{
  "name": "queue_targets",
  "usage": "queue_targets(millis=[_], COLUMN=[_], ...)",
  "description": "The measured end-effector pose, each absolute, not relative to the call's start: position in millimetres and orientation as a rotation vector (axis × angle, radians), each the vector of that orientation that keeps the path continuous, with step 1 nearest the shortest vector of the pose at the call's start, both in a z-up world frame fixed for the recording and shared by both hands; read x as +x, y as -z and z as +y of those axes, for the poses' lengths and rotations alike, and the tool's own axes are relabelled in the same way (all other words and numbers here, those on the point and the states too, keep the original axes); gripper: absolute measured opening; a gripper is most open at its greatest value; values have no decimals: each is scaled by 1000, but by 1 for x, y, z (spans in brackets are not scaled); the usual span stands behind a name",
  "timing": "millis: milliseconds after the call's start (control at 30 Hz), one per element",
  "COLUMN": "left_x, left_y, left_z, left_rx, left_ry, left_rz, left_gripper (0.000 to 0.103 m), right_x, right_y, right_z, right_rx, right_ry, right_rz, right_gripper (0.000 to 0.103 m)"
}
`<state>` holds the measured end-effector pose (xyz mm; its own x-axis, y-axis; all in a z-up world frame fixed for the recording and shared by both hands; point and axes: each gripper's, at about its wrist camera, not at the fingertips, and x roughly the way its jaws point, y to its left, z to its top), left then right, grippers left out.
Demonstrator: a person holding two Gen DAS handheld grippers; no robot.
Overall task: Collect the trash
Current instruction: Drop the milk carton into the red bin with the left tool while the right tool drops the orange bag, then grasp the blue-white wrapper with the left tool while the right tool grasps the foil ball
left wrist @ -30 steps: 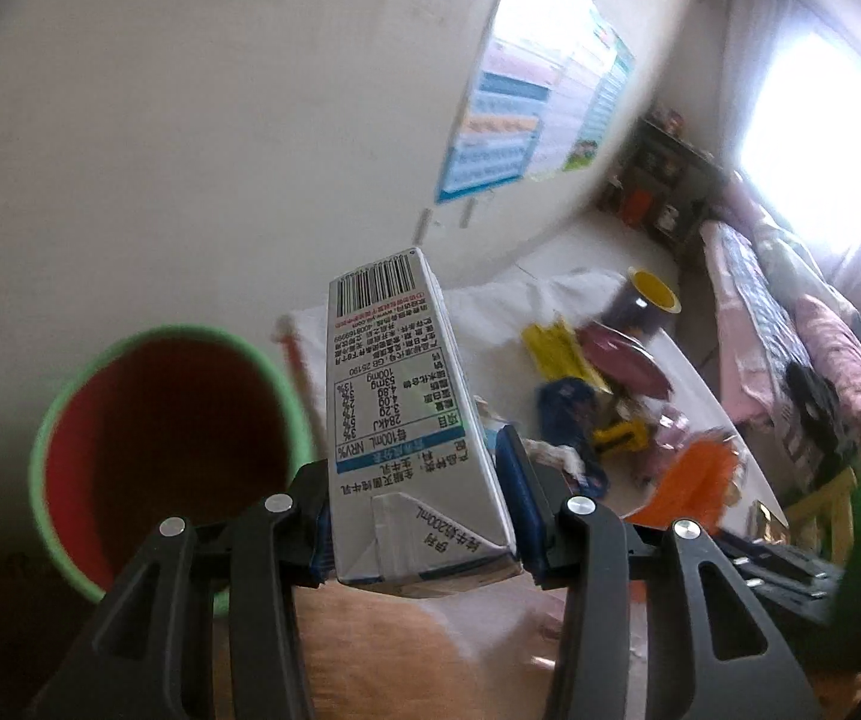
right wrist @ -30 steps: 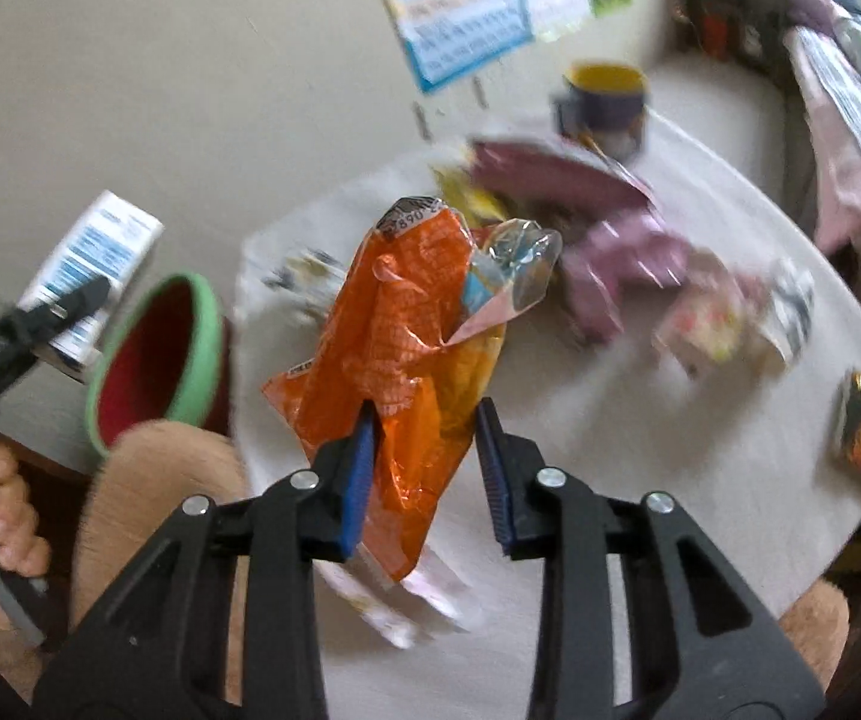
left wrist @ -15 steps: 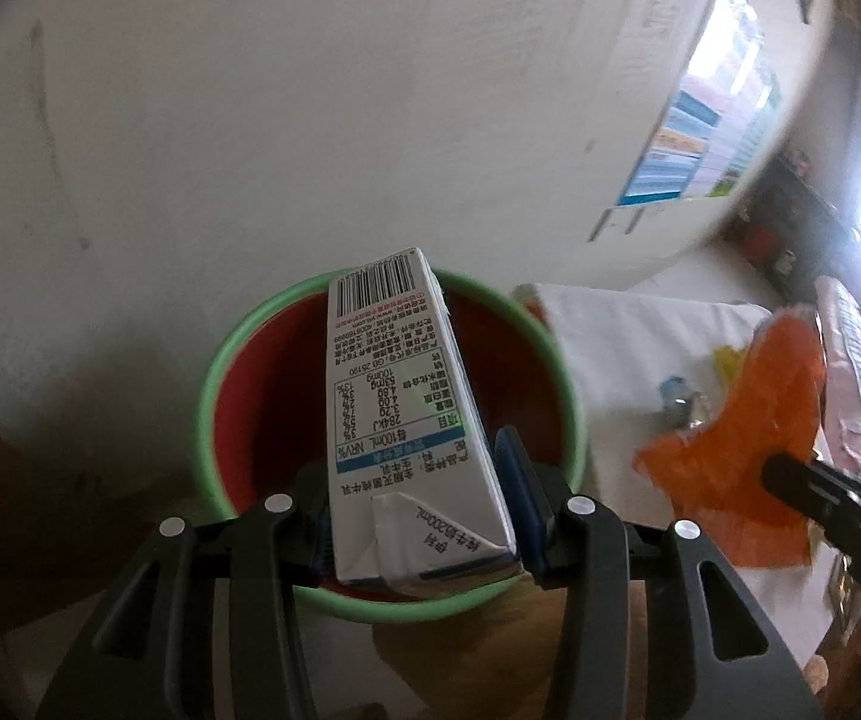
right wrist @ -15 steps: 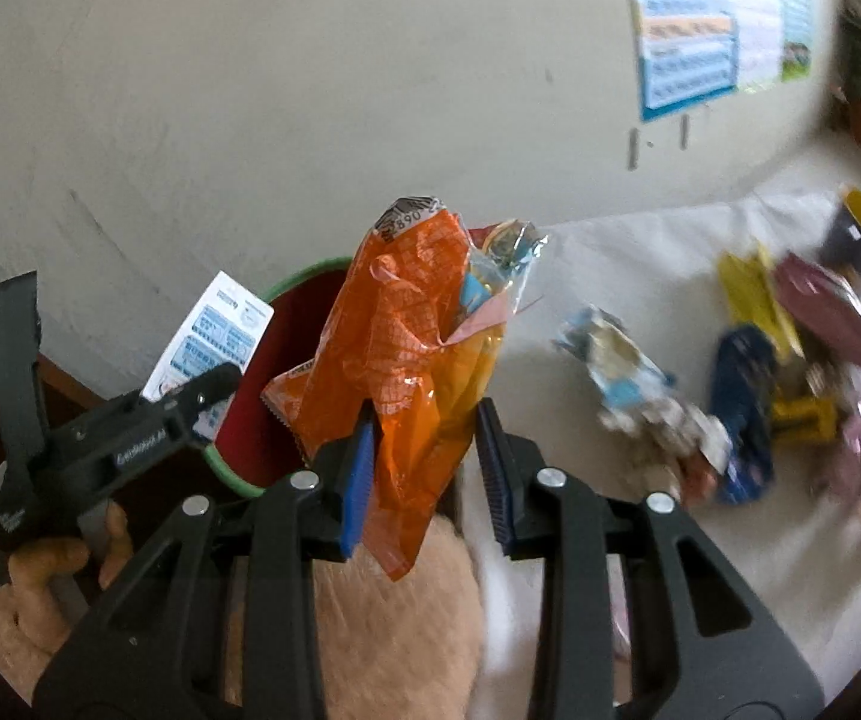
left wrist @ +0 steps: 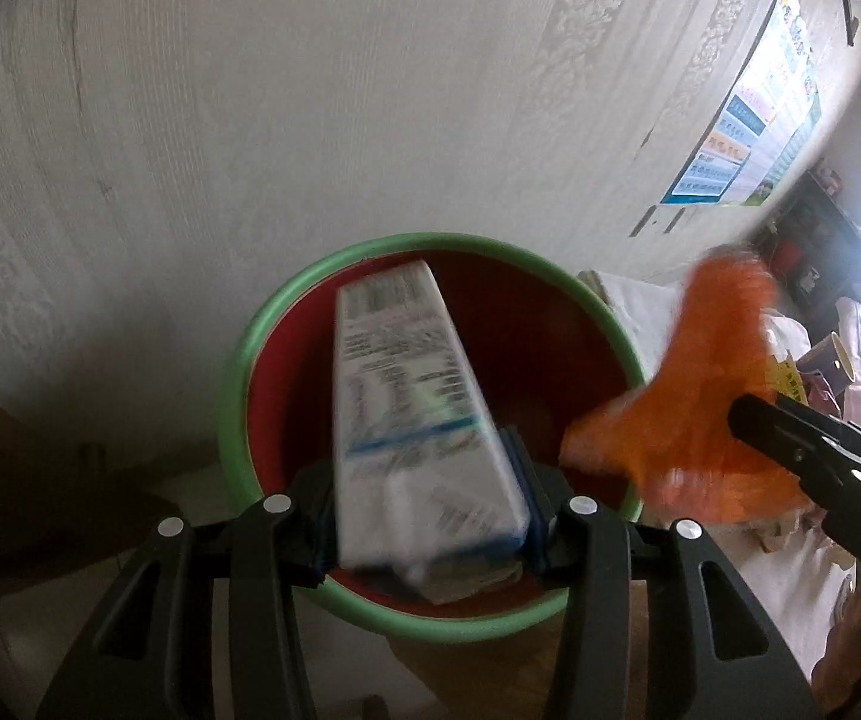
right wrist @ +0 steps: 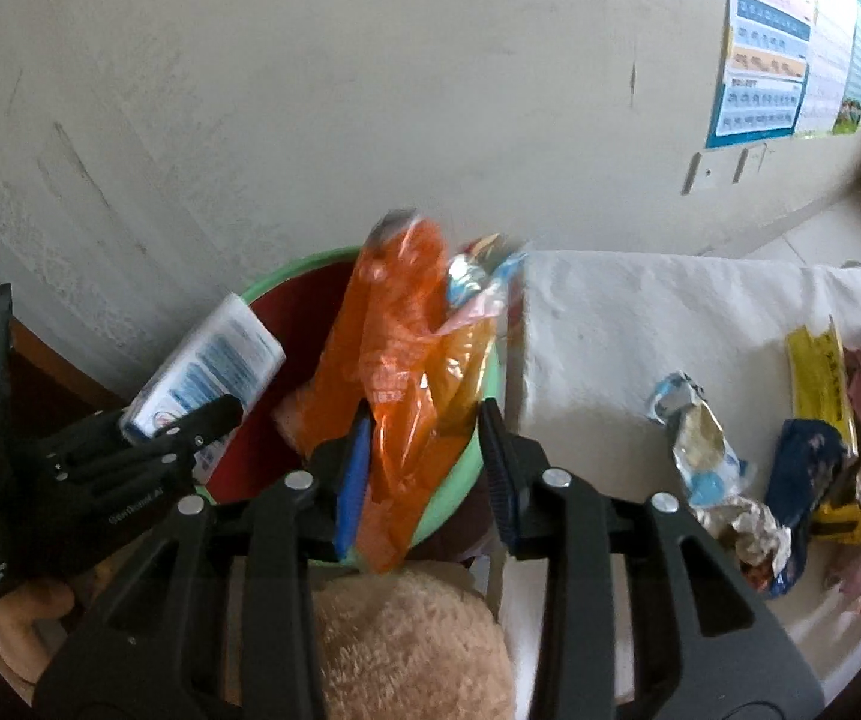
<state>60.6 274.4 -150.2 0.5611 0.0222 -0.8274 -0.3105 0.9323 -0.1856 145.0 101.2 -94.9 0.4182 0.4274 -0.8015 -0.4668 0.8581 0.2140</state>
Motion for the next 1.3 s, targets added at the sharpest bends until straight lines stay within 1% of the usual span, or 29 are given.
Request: queue_targets(millis=[33, 67, 133, 267, 533, 633, 800, 1000, 1100, 1133, 1167, 1233, 1300], left_x=[60, 63, 62, 61, 65, 69, 70, 65, 65, 65, 66, 69, 73], left_y=[150, 150, 149, 146, 131, 125, 121, 118, 118, 119, 119, 120, 120], left_z=[274, 273, 274, 270, 222, 196, 166, 151, 147, 145, 143, 137, 131], left_rx=[-323, -320, -329, -334, -288, -263, -252, -252, -259, -258, -256, -256, -262], left_ry=[-206, -210, -220, -212, -94, -32, 22, 34, 36, 37, 40, 49, 61], left_rz=[960, 961, 953, 948, 944, 948, 962, 985, 993, 995, 999, 1006, 1012], left_gripper=[49, 56, 59, 59, 59, 59, 59, 59, 59, 59, 59, 59, 59], right_x=[146, 147, 146, 138, 117, 110, 121, 150, 157, 157, 155, 149, 139], right_y=[95, 96, 97, 96, 91, 95, 113, 154, 171, 175, 177, 175, 169], right_z=[102, 101, 98, 82, 9, -28, -66, -69, -66, -65, -64, -64, -70], right_rx=[-41, -30, -9, 25, 87, 77, 65, 33, 62, 76, 88, 76, 115], right_ry=[-558, -557, -559, -549, -447, -364, -273, -260, -300, -314, -331, -343, -366], right_rz=[989, 986, 991, 989, 979, 977, 1001, 1079, 1139, 1152, 1160, 1144, 1134], right_gripper=[48, 50, 50, 50, 50, 55, 55, 55, 55, 44, 40, 34, 32])
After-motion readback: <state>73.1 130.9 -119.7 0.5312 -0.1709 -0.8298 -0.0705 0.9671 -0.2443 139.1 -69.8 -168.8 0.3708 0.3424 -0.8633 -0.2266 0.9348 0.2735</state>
